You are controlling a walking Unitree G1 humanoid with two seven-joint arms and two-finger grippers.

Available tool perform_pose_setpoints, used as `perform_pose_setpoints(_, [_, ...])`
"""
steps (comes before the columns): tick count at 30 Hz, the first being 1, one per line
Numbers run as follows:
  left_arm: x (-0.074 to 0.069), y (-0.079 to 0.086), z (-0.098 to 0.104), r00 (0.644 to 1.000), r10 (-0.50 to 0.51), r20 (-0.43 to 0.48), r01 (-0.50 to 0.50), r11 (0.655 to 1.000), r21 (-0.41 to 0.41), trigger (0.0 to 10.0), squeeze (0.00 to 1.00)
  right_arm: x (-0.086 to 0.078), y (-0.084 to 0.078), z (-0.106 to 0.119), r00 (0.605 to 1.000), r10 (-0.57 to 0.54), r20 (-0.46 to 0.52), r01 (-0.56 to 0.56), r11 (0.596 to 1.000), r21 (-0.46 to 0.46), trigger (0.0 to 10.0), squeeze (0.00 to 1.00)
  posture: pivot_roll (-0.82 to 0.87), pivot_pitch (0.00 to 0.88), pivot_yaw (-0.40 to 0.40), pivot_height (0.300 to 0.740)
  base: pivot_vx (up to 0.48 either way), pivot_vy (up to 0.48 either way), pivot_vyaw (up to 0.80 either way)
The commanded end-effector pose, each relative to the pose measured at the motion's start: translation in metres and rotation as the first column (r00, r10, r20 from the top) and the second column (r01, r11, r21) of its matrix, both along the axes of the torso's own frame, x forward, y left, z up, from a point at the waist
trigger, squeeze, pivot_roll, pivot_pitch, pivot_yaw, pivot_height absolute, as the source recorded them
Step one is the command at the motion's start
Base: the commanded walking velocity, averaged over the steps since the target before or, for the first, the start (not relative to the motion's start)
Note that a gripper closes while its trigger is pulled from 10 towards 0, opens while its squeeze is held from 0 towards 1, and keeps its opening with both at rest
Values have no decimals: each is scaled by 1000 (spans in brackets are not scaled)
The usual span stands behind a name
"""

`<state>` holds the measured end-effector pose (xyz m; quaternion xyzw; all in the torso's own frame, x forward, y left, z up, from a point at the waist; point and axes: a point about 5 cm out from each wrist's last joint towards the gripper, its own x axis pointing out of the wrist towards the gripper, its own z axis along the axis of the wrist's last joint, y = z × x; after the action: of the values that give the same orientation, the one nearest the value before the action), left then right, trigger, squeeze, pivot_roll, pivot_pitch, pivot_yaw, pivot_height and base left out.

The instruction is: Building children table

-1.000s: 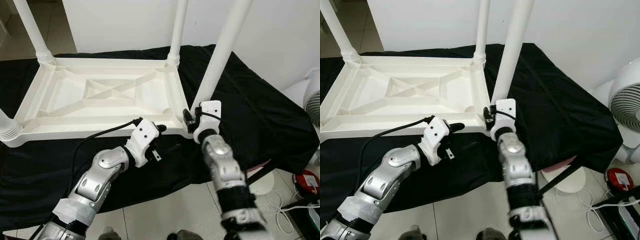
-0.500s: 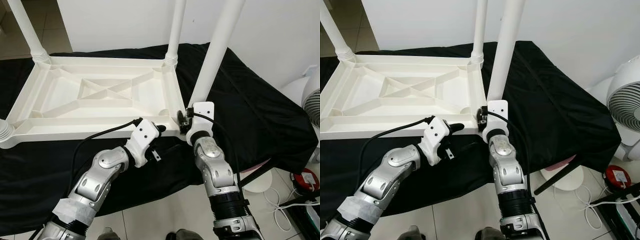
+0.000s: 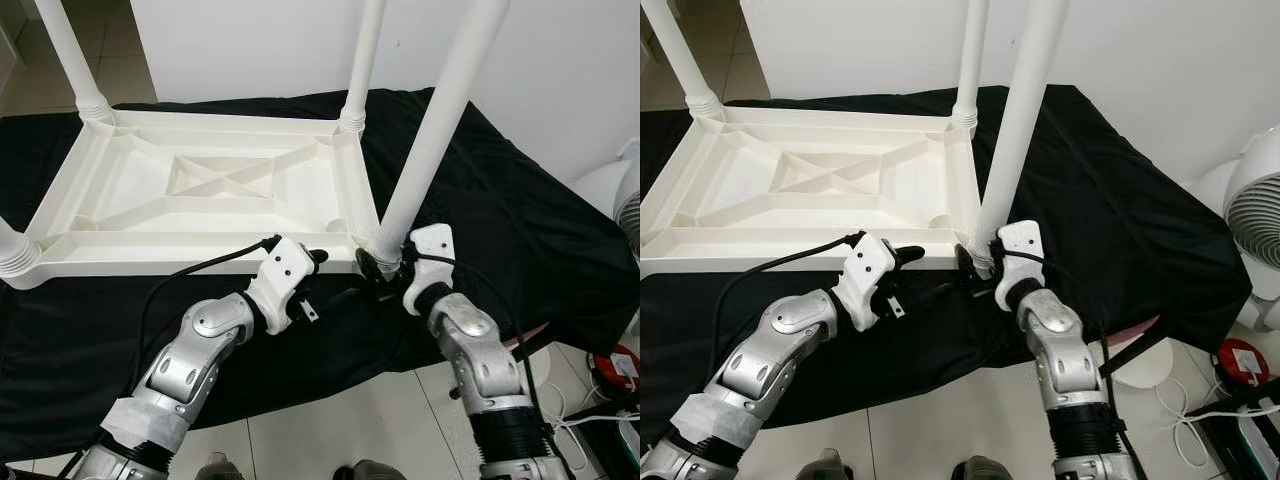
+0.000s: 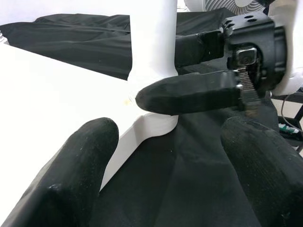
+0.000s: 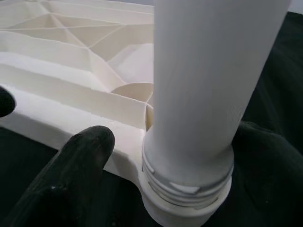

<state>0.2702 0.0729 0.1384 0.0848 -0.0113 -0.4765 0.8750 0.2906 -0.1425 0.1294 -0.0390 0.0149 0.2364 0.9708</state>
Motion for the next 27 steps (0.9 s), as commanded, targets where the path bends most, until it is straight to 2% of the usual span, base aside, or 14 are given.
perform_pose_setpoints(1, [1, 0, -1, 1000, -17, -10, 17, 1000, 8, 10000, 0, -1, -1, 0, 999, 50, 9, -50, 999, 8, 10000, 0, 60, 0, -50, 740, 0, 0, 0])
perform_pose_setpoints(4, [1, 0, 0, 1000, -21, -11, 22, 1000, 10, 10000, 0, 6, -14, 1, 996, 83, 25, -81, 996, -47, 10000, 0, 55, 0, -44, 740, 0, 0, 0])
perform_pose_setpoints(7, [1, 0, 0, 1000, -23, -11, 23, 1000, 10, 10000, 0, 9, -19, 1, 995, 100, 27, -98, 993, -66, 10000, 0, 55, 0, -44, 740, 0, 0, 0])
perform_pose_setpoints(11, [3, 0, 1, 1000, -22, -9, 23, 1000, 11, 10000, 0, 22, -30, 4, 988, 150, 27, -146, 982, -122, 10000, 0, 52, 0, -39, 740, 0, 0, 0])
perform_pose_setpoints(18, [4, 0, 2, 1000, -21, -4, 21, 1000, 12, 10000, 0, 37, -29, 4, 979, 206, 8, -201, 966, -163, 10000, 0, 56, 0, -33, 740, 0, 0, 0])
perform_pose_setpoints(23, [7, 0, 4, 1000, -14, 2, 14, 1000, 12, 10000, 0, 49, -20, 4, 958, 286, -20, -284, 937, -201, 10000, 0, 62, 0, -33, 740, 0, 0, 0])
perform_pose_setpoints(24, [7, 0, 5, 1000, -10, 4, 10, 1000, 11, 10000, 0, 52, -17, 4, 952, 305, -27, -304, 929, -211, 8353, 0, 65, 0, -35, 740, 0, 0, 0])
perform_pose_setpoints(25, [8, 0, 5, 1000, -7, 5, 7, 1000, 10, 10000, 0, 54, -14, 3, 945, 325, -38, -326, 920, -218, 2275, 0, 72, 0, -37, 740, 0, 0, 0])
perform_pose_setpoints(26, [8, 0, 5, 1000, -7, 5, 7, 1000, 10, 10000, 0, 54, -14, 3, 945, 325, -38, -326, 920, -218, 2275, 0, 72, 0, -37, 740, 0, 0, 0])
perform_pose_setpoints(27, [8, 0, 5, 1000, -5, 7, 5, 1000, 9, 10000, 0, 56, -12, 2, 940, 338, -42, -339, 914, -222, 1020, 0, 72, 0, -37, 740, 0, 0, 0])
